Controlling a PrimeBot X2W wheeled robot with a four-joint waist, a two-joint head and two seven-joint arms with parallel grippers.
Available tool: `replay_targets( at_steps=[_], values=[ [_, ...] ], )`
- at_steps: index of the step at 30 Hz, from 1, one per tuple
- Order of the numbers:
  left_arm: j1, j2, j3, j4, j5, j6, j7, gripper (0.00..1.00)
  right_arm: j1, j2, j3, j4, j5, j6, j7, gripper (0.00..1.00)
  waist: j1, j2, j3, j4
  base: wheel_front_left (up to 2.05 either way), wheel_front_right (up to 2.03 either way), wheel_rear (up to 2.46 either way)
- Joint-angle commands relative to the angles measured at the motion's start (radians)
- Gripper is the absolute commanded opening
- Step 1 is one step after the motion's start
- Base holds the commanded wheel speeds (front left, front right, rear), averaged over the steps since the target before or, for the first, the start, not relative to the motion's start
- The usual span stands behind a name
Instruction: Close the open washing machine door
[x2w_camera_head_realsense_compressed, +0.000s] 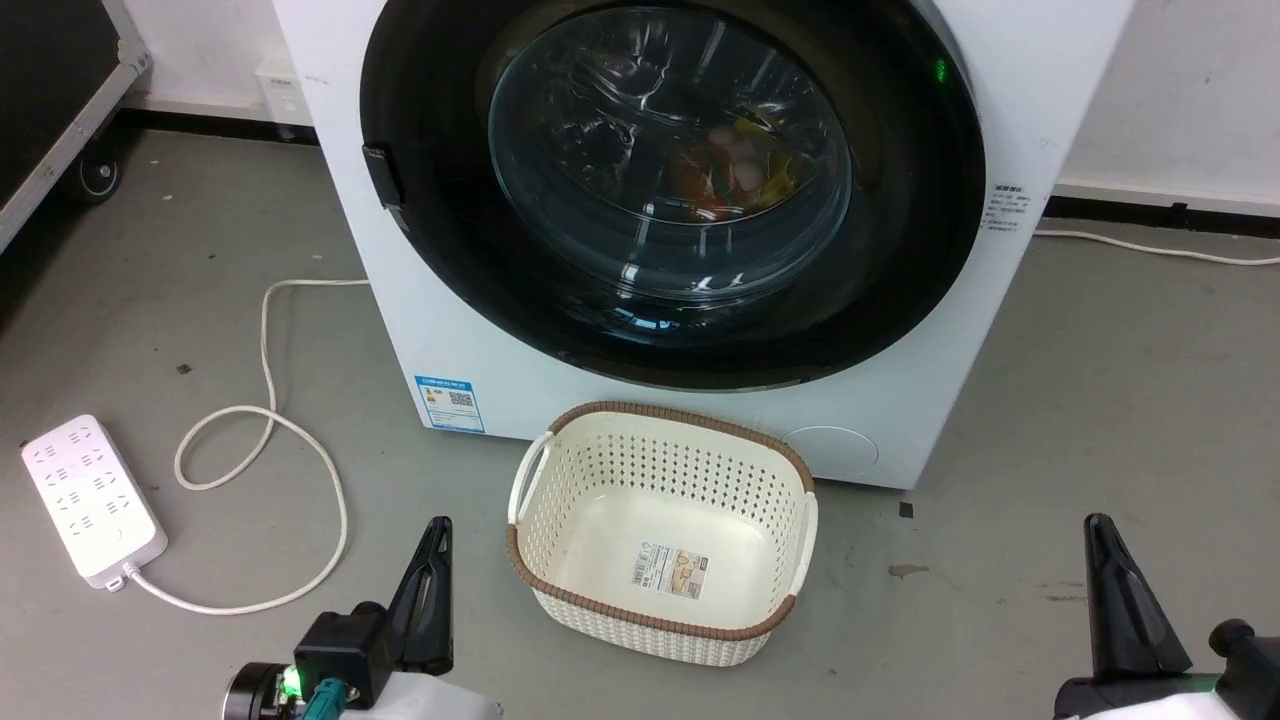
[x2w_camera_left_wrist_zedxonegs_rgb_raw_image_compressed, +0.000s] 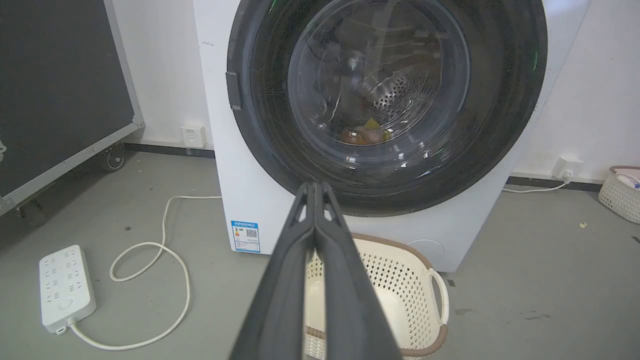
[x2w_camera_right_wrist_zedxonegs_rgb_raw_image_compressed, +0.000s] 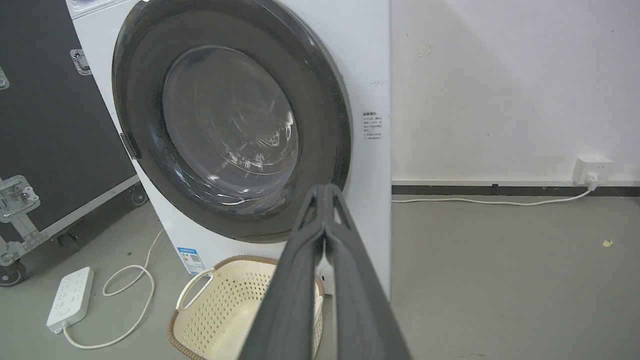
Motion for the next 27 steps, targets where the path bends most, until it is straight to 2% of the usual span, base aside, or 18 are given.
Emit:
replay_targets(
  at_steps=[1,27],
  values=[
    [0.000,0.000,0.003,-0.003,0.004,0.000,0.006,0.00,-0.003,0.000,0.002,0.000,-0.005,0.000,0.006,0.00,0.0000,0.0000,0.000,-0.001,0.00,0.00,0.00],
    [-0.001,-0.002,0.028,-0.032,0.032,0.001,0.059,0.00,-0.024,0.003,0.019,0.002,-0.047,0.000,0.059,0.00,0.0000,0.0000,-0.001,-0.013,0.00,0.00,0.00]
  ],
)
